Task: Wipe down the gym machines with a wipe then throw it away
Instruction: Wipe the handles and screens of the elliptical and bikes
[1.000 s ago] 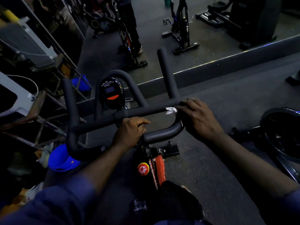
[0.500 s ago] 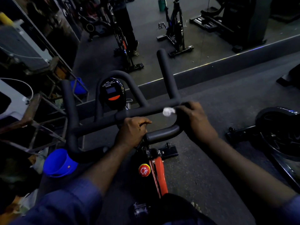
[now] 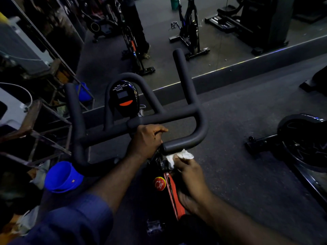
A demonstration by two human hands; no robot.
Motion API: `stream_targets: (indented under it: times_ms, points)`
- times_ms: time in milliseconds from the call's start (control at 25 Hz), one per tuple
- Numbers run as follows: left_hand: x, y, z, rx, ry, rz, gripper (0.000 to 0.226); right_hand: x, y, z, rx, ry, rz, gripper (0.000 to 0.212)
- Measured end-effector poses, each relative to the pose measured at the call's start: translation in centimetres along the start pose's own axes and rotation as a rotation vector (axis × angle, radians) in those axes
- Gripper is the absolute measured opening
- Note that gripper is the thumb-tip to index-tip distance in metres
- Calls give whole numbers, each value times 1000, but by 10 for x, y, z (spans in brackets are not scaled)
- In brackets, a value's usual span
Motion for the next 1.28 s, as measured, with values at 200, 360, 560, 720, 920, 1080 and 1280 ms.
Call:
stream_targets:
  times_ms: [200,360,560,720,920,1080,1280]
  points:
    - [0,1,-1,-9,16,10,25,13,-30,-52,-152,-176,73,25]
    - [-1,1,-3,24,92,-5,21,23,-43,-65,-86,-138,82,35]
    - [0,4,1,-5,104,-70,39,30,-61,-116,33,-135,127,26]
    - [2,2,11,-37,-4,-130,47,44,-57,-130,282,149,154,25]
    - [-30,-13,28,271,80,-444,46,16,-68,-199,847,730,6,20]
    - [-60,-21,42,420,-84,-625,39,-11,-67,-196,1211,1494,-223,36]
    - [-40,-23,47,326,-232,-415,63,-22,-65,-219,1324,1647,-538,32]
Point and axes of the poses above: each hand's wrist, its own y-axis away from the middle knuckle, its own x-axis out of the back of the hand, z = x × y, the point moved 5 cm from there along -y, towards the middle knuckle, and after that the axes turned 3 degrees about z, right-handed, at the moved point
